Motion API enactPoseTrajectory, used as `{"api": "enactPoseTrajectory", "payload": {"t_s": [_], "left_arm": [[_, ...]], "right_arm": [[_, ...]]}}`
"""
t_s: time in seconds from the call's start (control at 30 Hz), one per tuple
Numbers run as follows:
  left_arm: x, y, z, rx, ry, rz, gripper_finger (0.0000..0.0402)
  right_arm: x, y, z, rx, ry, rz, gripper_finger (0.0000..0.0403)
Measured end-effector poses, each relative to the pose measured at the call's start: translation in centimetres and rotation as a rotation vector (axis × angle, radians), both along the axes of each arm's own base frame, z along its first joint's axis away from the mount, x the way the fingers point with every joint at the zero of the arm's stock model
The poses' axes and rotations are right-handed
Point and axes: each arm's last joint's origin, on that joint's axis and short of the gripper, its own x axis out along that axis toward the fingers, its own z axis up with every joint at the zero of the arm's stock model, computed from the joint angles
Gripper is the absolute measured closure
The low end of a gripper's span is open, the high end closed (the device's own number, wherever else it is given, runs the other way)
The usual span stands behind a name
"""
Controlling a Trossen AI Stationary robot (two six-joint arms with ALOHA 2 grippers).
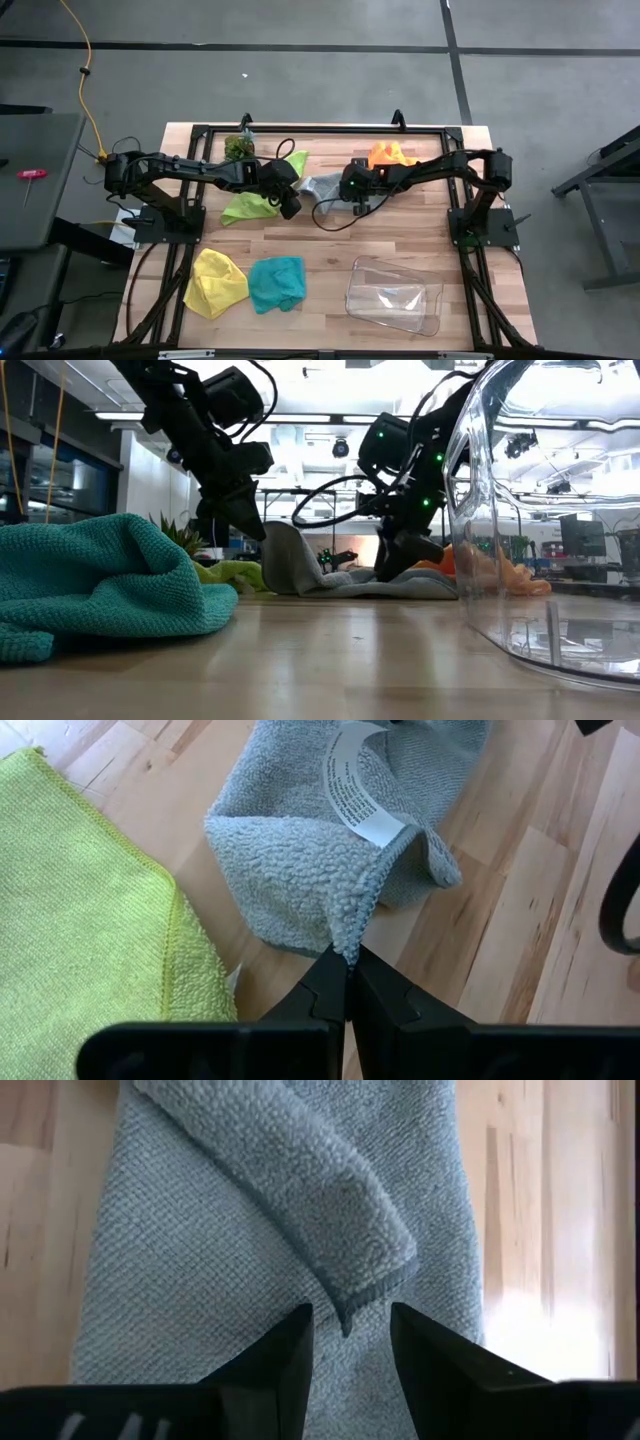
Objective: Fold microfiber towels
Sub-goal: Fold the gray cloth
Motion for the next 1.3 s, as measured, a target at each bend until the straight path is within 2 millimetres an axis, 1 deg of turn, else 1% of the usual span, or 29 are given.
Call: {"api": "enactPoseTrajectory", "payload": {"t_s": [0.17, 0.27, 0.53, 0.63, 0.97, 1.03, 1.1, 1.2, 1.3], "left_arm": [[0.0, 0.0, 0.0, 0.0, 0.001, 0.0, 0.0401], [0.0, 0.0, 0.0, 0.0, 0.001, 0.0, 0.0401], [0.0, 0.0, 0.0, 0.0, 0.001, 0.0, 0.0401], [0.0, 0.0, 0.0, -0.001, 0.001, 0.0, 0.0401], [0.0, 0.0, 0.0, -0.001, 0.001, 0.0, 0.0401], [0.0, 0.0, 0.0, -0.016, -0.009, -0.006, 0.0401], [-0.2, 0.0, 0.5, -0.048, -0.033, -0.027, 0.0401], [-0.5, 0.3, 3.0, -0.026, -0.132, -0.042, 0.0401], [-1.4, 0.6, 5.6, 0.035, -0.191, -0.038, 0.0401]], "right_arm": [[0.0, 0.0, 0.0, 0.003, -0.002, -0.006, 0.0278], [0.1, 0.0, 0.1, -0.006, -0.003, -0.013, 0.0292], [0.6, -0.1, 0.9, -0.001, -0.014, -0.01, 0.0375], [0.5, -0.1, 0.8, 0.008, 0.0, -0.007, 0.0397], [0.4, 0.0, 0.9, 0.053, -0.027, -0.081, 0.0402], [0.2, 0.0, 1.7, 0.062, -0.047, -0.102, 0.0402], [-0.3, 0.1, 3.1, 0.076, -0.081, -0.134, 0.0402], [-1.6, 0.6, 5.9, 0.147, -0.152, -0.164, 0.0402], [-3.5, 1.3, 9.3, 0.275, -0.248, -0.193, 0.0402]]}}
